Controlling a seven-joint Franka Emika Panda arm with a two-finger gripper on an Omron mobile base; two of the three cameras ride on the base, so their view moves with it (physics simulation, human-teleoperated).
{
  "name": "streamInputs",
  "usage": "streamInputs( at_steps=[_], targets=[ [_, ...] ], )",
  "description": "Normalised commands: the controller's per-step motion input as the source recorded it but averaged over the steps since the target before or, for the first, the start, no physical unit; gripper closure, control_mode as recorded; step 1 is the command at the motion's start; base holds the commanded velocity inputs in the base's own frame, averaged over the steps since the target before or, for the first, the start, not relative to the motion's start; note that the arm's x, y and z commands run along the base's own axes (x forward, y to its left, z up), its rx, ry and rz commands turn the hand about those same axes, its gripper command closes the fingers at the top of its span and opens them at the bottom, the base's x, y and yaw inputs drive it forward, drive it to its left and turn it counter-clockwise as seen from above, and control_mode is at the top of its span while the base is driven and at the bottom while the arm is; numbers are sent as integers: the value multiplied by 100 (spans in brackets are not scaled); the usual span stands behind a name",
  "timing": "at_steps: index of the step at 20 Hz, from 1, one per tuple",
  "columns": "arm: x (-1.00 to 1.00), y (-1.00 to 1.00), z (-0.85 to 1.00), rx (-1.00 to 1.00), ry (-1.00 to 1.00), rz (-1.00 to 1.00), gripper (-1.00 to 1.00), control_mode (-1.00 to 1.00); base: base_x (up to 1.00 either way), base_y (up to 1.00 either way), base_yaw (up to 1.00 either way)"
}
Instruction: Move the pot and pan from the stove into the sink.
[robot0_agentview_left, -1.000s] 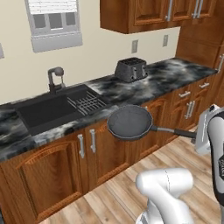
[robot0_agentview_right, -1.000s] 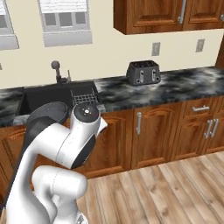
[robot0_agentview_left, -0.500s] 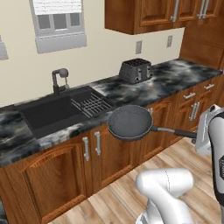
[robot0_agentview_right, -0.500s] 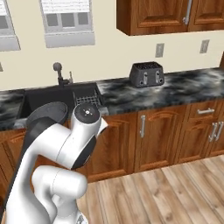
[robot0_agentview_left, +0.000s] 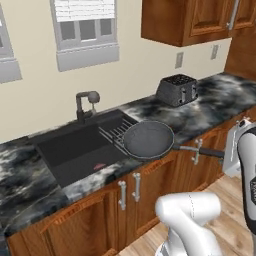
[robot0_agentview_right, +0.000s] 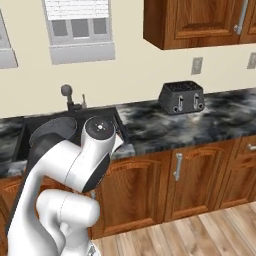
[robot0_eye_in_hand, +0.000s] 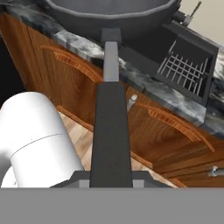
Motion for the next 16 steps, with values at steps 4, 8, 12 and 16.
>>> streamInputs(
  at_steps=[4,8,12,16],
  targets=[
    [0,0,0,0,0,0,100,100,59,52,0],
    [0,0,0,0,0,0,100,100,48,48,0],
    [7,15,0,0,-2,-3,100,-100,8,11,0],
    [10,10,-1,-1,2,-1,100,-100,0,0,0]
  ],
)
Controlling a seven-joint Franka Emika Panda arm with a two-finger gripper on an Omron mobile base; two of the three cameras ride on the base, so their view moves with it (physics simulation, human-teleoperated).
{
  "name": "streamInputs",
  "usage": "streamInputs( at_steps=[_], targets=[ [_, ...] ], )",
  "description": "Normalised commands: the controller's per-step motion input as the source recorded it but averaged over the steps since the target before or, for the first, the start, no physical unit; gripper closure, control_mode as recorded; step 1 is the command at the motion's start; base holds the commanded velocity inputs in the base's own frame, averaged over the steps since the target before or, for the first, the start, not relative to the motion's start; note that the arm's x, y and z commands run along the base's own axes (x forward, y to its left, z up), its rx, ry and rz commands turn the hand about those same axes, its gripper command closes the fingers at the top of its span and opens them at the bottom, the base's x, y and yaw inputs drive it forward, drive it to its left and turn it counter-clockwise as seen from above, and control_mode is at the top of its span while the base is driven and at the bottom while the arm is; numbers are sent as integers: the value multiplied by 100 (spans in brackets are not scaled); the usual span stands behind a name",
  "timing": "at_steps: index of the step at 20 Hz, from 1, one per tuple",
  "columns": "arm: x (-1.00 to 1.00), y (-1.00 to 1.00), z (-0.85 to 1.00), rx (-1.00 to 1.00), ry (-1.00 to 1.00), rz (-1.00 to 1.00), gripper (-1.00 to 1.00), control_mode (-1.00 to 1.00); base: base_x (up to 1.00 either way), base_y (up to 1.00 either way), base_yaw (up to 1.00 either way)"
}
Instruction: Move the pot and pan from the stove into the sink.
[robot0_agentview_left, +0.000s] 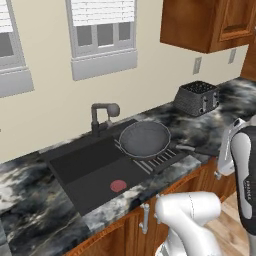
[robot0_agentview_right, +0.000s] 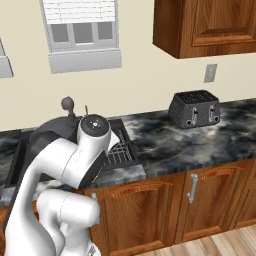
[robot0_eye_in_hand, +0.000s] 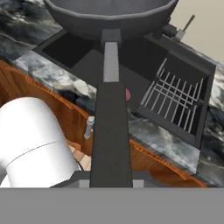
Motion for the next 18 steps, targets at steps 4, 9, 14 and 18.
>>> streamInputs(
  at_steps=[4,9,14,18],
  targets=[
    [40,52,-7,-9,2,-7,100,-100,0,0,0],
    [35,42,-6,-11,3,-6,100,-100,0,0,0],
    [25,11,-14,-7,4,0,100,-100,0,0,0],
    [24,15,-20,-7,9,0,100,-100,0,0,0]
  ],
)
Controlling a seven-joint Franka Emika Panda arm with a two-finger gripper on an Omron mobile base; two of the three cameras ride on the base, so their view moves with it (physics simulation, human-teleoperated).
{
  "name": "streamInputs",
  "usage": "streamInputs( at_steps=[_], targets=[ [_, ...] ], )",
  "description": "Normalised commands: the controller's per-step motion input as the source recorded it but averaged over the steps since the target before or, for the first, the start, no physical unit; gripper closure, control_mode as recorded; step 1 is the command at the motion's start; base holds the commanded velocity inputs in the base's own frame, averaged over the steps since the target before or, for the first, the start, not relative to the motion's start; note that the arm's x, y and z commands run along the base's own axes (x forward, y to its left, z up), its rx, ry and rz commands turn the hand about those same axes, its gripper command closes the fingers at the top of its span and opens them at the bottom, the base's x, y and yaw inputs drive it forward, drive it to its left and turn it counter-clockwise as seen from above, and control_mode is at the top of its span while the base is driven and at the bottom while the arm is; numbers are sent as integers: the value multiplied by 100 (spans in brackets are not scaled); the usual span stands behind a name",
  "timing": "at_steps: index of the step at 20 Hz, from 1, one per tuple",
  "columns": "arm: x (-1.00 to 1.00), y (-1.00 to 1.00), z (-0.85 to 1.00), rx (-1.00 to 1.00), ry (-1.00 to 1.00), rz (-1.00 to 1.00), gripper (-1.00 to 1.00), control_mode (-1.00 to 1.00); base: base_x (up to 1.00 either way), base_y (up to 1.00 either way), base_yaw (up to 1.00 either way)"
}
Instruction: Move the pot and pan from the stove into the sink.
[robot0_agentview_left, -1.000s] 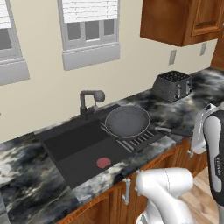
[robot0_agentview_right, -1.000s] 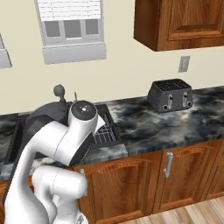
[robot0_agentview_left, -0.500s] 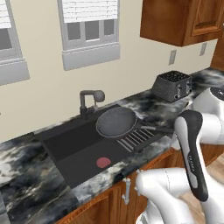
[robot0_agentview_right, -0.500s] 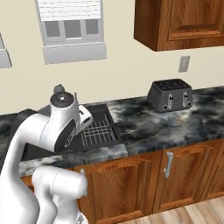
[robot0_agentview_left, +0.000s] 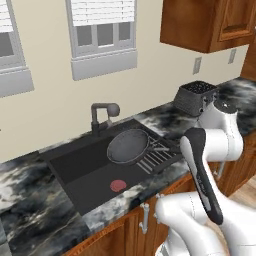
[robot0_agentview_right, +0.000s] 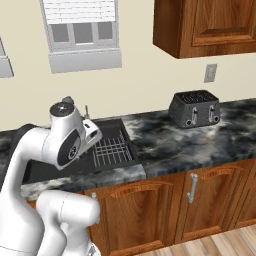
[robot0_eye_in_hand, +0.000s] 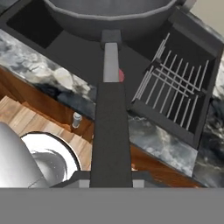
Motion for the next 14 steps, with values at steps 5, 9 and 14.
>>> streamInputs(
  at_steps=[5,9,14],
  targets=[
    [37,30,-20,-7,19,0,100,-100,0,0,0],
    [50,54,-20,-9,19,0,100,-100,0,0,0],
    [45,51,-21,-9,16,0,100,-100,0,0,0]
  ],
)
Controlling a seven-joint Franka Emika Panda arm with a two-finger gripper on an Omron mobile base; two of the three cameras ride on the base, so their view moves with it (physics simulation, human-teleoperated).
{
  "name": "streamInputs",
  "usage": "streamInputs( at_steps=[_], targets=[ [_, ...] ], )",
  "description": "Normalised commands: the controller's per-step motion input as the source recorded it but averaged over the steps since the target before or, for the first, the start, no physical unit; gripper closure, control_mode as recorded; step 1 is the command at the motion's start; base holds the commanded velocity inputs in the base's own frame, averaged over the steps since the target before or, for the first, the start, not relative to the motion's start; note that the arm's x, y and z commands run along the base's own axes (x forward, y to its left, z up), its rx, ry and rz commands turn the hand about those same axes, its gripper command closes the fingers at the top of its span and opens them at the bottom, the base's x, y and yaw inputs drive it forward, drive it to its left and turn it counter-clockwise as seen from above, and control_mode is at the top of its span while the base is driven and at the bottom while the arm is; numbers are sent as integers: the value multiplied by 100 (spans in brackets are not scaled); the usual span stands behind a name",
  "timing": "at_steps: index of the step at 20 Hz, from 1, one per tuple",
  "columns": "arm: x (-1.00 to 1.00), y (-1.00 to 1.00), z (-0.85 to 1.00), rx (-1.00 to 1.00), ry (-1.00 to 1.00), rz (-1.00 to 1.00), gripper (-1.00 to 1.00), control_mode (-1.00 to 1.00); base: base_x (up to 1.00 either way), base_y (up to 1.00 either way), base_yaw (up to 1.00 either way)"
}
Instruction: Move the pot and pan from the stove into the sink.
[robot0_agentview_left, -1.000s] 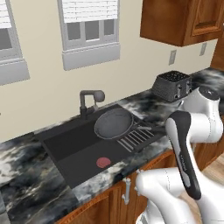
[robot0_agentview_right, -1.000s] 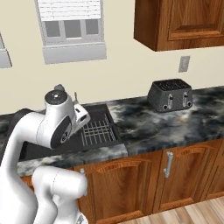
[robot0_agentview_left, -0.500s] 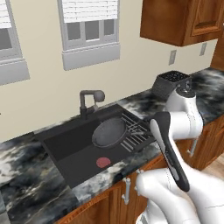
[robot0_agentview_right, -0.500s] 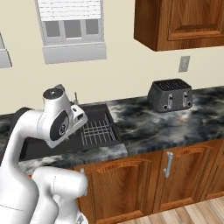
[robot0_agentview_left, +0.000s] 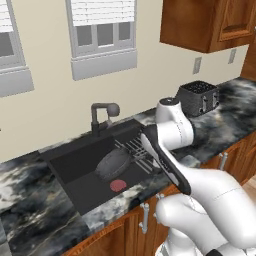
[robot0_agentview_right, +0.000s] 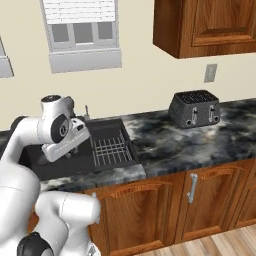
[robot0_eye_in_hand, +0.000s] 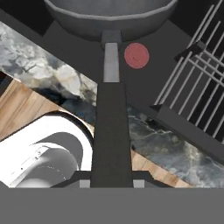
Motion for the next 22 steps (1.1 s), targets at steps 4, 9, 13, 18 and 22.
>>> streamInputs(
  at_steps=[4,9,13,18,22],
  targets=[
    [13,20,-9,-5,3,-1,100,-100,0,0,0],
    [5,4,-8,-2,0,0,100,-100,0,0,0],
    [8,7,-26,-4,3,0,100,-100,0,0,0],
    [29,22,-25,-1,0,-5,100,-100,0,0,0],
    [56,41,-29,-2,0,-10,100,-100,0,0,0]
  ],
)
